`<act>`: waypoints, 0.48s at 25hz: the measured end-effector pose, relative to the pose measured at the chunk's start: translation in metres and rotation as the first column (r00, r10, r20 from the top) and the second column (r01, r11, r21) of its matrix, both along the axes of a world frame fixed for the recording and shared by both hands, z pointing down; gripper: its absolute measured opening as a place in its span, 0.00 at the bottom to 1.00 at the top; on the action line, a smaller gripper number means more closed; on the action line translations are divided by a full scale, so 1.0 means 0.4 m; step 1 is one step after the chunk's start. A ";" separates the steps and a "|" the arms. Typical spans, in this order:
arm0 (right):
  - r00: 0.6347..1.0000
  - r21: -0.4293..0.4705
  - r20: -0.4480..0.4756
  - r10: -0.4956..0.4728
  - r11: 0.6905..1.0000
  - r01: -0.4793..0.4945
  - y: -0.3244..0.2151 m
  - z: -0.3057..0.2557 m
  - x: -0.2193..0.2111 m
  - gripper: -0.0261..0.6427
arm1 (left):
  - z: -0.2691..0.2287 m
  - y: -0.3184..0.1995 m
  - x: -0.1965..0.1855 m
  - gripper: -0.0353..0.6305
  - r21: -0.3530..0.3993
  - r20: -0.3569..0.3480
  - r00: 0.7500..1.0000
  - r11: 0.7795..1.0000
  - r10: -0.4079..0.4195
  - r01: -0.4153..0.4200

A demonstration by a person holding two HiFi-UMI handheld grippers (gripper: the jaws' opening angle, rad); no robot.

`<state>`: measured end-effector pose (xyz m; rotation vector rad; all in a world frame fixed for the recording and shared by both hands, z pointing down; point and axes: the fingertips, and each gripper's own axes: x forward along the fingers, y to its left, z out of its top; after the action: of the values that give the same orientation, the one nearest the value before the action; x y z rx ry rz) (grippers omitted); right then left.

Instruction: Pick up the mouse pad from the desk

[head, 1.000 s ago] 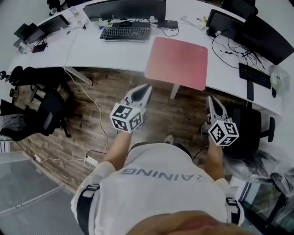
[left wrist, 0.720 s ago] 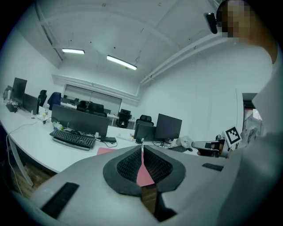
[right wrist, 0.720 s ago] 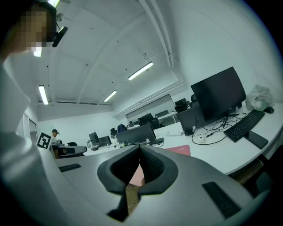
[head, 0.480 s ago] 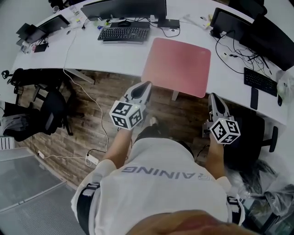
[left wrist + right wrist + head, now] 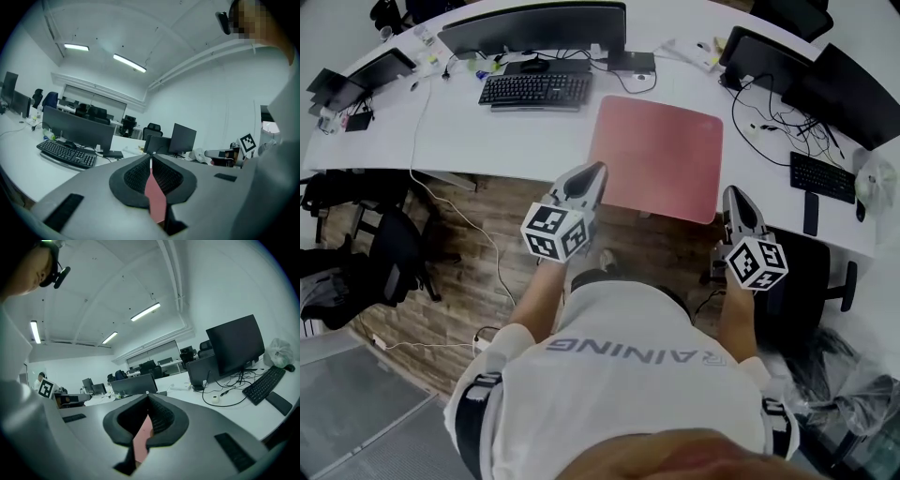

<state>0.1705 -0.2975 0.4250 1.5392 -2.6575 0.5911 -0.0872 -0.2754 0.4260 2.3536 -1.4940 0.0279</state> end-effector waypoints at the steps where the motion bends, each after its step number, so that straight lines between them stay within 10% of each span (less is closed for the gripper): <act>1: 1.000 0.005 -0.007 0.001 1.000 -0.001 -0.014 -0.001 -0.018 0.07 | 0.005 -0.017 -0.017 0.12 -0.002 -0.005 1.000 1.000 -0.001 0.001; 12: 0.998 -0.071 -0.063 -0.029 0.997 0.024 -0.105 0.097 -0.115 0.07 | 0.082 -0.144 -0.088 0.12 -0.083 0.004 1.000 0.997 0.004 -0.003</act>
<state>0.1246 -0.3395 0.4639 1.4768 -2.5769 0.6152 -0.1223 -0.3330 0.4589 2.2915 -1.4617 0.0939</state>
